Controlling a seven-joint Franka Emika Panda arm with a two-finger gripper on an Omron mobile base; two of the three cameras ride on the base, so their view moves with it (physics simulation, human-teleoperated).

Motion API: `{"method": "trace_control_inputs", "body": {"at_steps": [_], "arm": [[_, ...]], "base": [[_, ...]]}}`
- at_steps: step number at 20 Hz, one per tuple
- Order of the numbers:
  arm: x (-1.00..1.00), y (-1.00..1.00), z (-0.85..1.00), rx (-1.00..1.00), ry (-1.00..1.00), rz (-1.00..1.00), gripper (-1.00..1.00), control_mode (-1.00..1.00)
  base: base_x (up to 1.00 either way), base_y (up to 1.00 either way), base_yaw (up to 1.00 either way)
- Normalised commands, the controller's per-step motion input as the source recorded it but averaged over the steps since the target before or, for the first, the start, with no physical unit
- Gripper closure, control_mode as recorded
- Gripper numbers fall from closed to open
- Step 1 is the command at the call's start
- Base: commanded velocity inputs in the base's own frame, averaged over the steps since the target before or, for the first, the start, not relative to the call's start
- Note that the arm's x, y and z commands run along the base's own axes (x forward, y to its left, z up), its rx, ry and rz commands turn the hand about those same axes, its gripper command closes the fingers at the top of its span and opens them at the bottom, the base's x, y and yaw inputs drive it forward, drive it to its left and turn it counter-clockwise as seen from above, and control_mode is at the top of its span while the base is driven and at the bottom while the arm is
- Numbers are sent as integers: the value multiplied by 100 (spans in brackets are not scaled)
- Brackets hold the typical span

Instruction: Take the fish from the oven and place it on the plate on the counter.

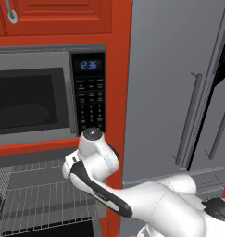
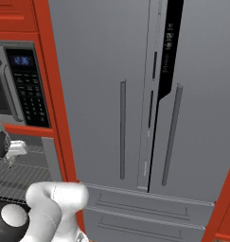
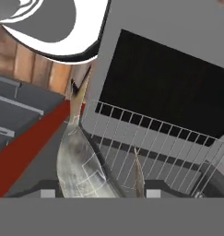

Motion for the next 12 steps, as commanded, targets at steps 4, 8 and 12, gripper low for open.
{"method": "trace_control_inputs", "body": {"at_steps": [4,8,12], "arm": [[-21,-59,91,1,-19,0,100,-100],[-17,-76,66,0,-11,0,100,-100],[-18,-100,39,1,-10,0,100,-100]], "base": [[0,0,0],[0,0,0],[0,0,0]]}}
